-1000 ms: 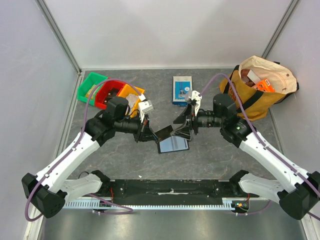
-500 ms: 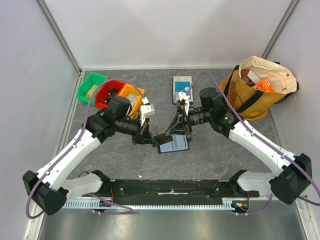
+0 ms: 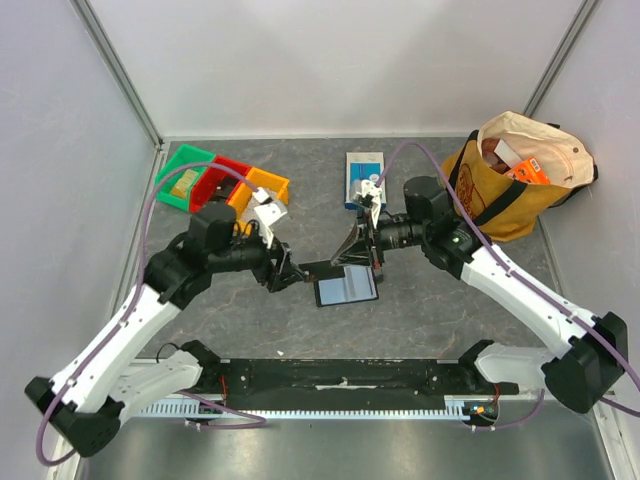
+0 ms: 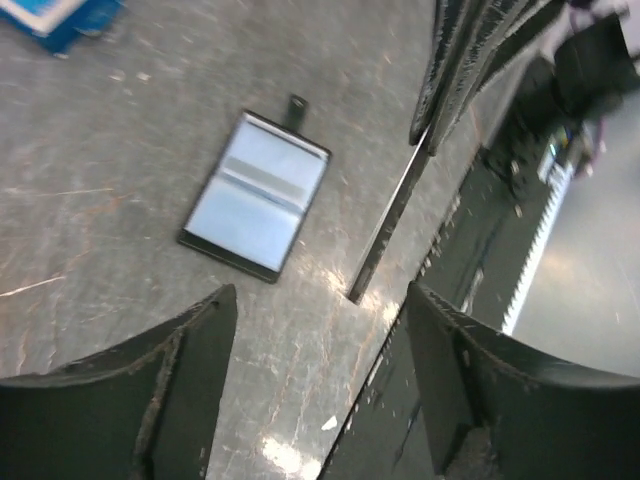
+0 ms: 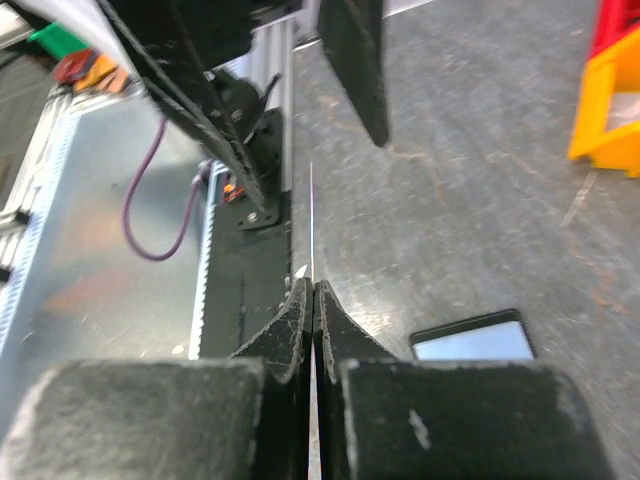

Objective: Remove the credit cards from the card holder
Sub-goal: Place the credit card in the storage box.

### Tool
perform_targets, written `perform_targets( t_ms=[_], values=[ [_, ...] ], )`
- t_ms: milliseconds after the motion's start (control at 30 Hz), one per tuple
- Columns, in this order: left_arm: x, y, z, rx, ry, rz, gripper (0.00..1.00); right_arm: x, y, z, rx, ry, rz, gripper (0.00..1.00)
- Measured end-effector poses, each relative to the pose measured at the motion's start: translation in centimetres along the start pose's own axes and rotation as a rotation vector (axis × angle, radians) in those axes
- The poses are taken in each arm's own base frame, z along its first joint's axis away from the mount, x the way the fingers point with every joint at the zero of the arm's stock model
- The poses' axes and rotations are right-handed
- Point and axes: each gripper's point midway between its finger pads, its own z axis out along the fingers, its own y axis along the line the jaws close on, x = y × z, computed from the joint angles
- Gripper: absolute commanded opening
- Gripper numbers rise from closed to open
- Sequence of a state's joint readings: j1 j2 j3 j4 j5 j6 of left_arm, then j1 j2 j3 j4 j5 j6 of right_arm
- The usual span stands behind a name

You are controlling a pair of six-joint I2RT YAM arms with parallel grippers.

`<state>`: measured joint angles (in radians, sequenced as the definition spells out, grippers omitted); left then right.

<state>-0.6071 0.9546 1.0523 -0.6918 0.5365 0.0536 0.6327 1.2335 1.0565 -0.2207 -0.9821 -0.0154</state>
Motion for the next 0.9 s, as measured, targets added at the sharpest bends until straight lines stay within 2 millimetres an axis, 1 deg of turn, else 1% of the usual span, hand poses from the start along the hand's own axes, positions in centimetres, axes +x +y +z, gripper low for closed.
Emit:
perform_targets(
  t_ms=[100,167,300,433,600,733,900],
  values=[
    [-1.3,0.8,-1.2,-0.105,-0.141,-0.030,0.80,-0.9,-0.6,-0.5,0.087,-0.060,0.008,0.00],
    [-2.0,1.3,-1.6,-0.151,-0.235,-0.075,0.80,-1.5,-1.1,-1.0,0.148,-0.118,0.041,0.00],
    [-2.1,2.3,-1.3,-0.191,-0.429,-0.220,0.80,-2.6,-2.4,-1.2,0.224,-0.278,0.158,0.00],
    [-2.2,2.9,-0.2,-0.155,-0.567,-0.375,0.79,-2.7,-3.6,-1.2,0.262,-0.434,0.319,0.00],
    [-3.3,2.9,0.8,-0.074,-0.664,-0.525,0.77,-3.6,-3.9,-1.4,0.278,-0.603,0.455,0.00],
    [-4.2,2.8,0.8,-0.031,-0.738,-0.603,0.72,-4.2,-3.9,-1.7,0.283,-0.695,0.513,0.00],
    [-5.2,2.9,0.4,0.003,-0.813,-0.656,0.66,-5.0,-3.5,-1.8,0.271,-0.762,0.551,0.00]
  ],
)
